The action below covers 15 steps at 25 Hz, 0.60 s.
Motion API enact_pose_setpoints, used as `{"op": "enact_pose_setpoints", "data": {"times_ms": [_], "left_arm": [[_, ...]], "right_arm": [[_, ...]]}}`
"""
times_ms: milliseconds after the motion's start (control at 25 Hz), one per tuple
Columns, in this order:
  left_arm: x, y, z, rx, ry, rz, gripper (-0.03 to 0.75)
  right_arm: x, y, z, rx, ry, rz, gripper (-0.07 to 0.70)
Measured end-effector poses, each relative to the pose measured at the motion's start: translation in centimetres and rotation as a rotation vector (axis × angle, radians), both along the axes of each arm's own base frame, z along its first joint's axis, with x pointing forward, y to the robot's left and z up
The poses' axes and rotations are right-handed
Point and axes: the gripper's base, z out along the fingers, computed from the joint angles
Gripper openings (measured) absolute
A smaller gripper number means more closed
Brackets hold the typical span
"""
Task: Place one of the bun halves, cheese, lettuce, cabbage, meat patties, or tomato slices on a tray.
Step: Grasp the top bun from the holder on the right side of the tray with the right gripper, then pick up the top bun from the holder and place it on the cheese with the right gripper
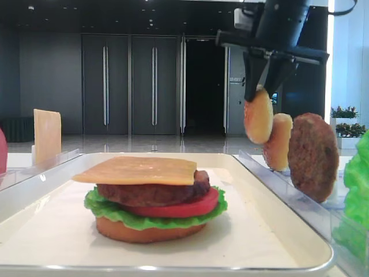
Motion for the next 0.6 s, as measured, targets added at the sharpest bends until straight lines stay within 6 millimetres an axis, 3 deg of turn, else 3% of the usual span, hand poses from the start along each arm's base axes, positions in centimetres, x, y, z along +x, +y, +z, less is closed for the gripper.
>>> {"op": "enact_pose_setpoints", "data": {"times_ms": [320,480,600], "left_arm": [[0.0,0.0,0.0,0.0,0.0,0.0,0.0],[0.0,0.0,0.0,0.0,0.0,0.0,0.0],[0.0,0.0,0.0,0.0,0.0,0.0,0.0]], "right_arm": [[-3.7,-0.1,5.4,0.101,0.015,0.057,0.198],[-6.7,0.7,6.7,0.188,0.027,0.148,0.198],[-9.3,1.4,6.7,0.279,0.033,0.217,0.198]]}}
